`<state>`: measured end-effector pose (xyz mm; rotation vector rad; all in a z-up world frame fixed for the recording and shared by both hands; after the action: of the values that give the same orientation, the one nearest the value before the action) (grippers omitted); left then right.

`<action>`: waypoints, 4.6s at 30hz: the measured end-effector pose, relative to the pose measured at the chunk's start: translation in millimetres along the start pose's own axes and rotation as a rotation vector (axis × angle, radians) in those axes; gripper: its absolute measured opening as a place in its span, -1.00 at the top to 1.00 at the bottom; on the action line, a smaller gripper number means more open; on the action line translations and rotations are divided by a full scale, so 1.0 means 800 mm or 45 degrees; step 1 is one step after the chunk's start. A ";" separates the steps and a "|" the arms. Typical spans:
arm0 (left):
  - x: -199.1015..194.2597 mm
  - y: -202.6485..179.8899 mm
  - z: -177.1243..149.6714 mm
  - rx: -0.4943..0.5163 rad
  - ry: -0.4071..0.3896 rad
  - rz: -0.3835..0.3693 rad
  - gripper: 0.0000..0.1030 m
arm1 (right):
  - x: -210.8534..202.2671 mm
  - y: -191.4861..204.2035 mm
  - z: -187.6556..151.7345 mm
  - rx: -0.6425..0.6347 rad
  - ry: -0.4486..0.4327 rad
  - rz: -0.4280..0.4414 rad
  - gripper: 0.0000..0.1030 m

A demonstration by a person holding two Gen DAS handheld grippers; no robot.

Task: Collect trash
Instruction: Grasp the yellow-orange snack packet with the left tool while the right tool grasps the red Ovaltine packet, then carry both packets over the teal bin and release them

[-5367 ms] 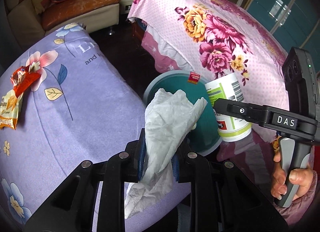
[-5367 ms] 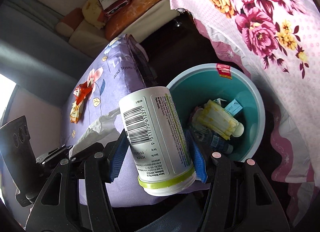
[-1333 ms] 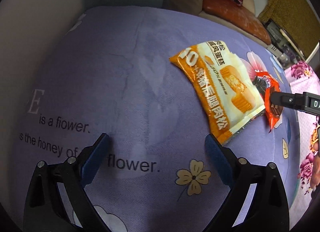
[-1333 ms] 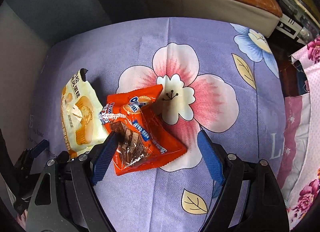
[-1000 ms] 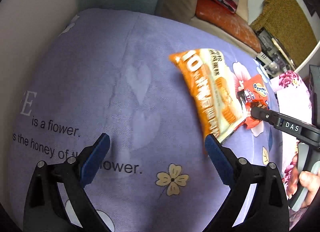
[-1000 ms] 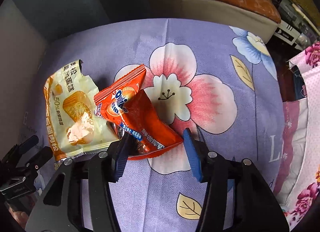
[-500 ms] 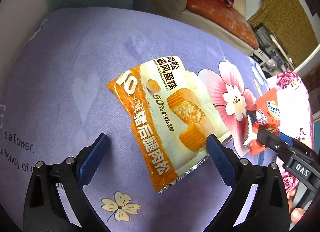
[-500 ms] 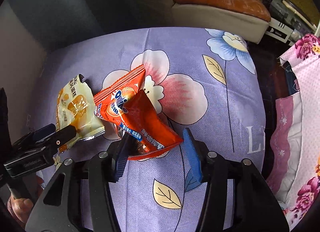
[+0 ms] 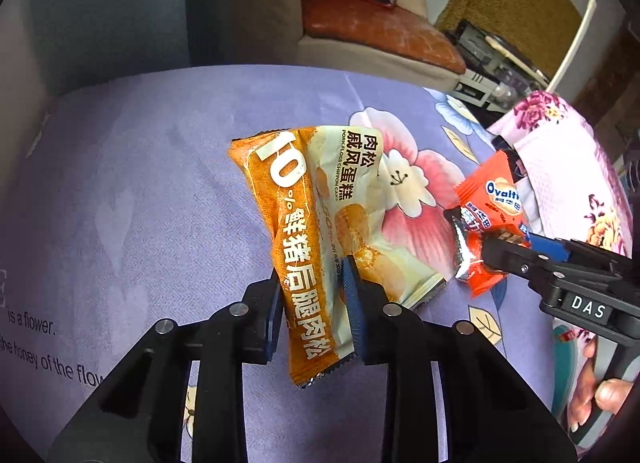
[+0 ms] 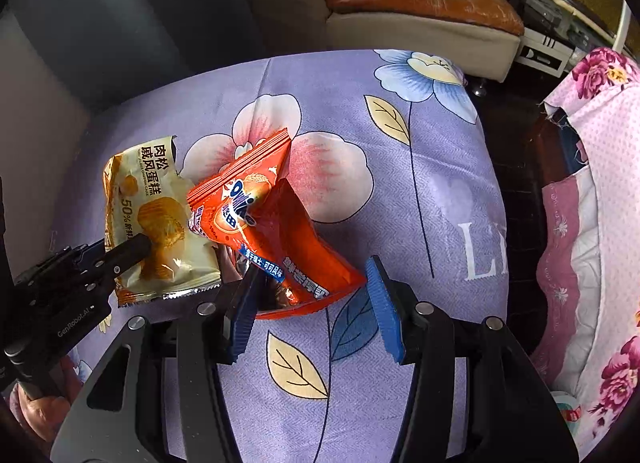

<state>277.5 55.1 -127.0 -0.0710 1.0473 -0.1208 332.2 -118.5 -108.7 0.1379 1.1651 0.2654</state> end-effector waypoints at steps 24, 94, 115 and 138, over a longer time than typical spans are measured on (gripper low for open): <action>-0.115 -0.135 -0.096 0.286 -0.067 -0.134 0.72 | -0.132 -0.048 -0.147 0.219 -0.078 0.114 0.04; -0.051 -0.487 -0.200 0.749 0.272 -0.372 0.73 | -0.232 -0.382 -0.352 0.868 -0.252 0.085 0.03; -0.041 -0.450 -0.178 0.643 0.247 -0.289 -0.74 | -0.222 -0.367 -0.332 0.826 -0.206 0.031 0.02; -0.038 -0.367 -0.173 0.505 0.199 -0.207 -0.79 | -0.185 -0.328 -0.308 0.748 -0.103 -0.045 -0.04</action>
<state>123.5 -232.2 -136.0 0.2165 1.1556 -0.4858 86.4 -418.8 -137.7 0.6372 1.1360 -0.1209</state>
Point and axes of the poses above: each gripper's, at about its wrist camera, not at the fingertips, and x roughly the way its jaws point, y to its left, z to its top, the point moved 6 cm from there along x, roughly the way its jaws point, and after that the axes turned 9 degrees about x, right-handed, at the moved point
